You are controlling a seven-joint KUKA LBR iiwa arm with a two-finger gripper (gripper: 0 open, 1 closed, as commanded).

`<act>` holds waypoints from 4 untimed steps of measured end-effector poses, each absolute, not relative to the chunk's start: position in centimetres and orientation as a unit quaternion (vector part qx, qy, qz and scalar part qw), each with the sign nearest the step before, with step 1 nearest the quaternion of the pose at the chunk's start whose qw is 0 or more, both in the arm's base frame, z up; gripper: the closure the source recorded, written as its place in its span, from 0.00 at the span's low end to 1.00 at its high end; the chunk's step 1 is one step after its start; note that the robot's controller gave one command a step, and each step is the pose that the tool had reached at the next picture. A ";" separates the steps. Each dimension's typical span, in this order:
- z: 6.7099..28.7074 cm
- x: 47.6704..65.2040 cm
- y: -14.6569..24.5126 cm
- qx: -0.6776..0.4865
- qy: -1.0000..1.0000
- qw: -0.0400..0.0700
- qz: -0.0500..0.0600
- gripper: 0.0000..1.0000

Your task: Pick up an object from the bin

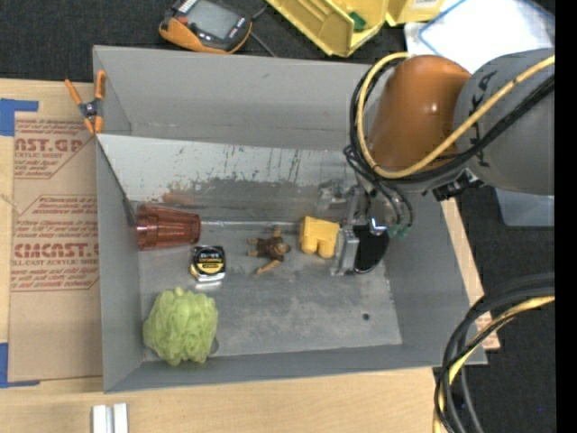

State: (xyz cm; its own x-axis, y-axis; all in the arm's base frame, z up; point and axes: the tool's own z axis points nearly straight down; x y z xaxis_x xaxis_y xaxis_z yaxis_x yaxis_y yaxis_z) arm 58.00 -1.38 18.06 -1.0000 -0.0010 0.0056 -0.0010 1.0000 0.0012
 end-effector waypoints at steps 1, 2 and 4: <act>18.5 58.2 -1.4 0.001 -1.000 -0.001 0.000 0.00; 7.0 59.0 4.5 -0.009 -1.000 -0.001 -0.002 0.00; 10.0 58.5 2.1 -0.051 -0.999 -0.002 -0.002 0.00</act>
Offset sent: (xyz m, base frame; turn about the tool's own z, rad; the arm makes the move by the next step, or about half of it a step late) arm 0.0098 0.0575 -0.1106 0.0205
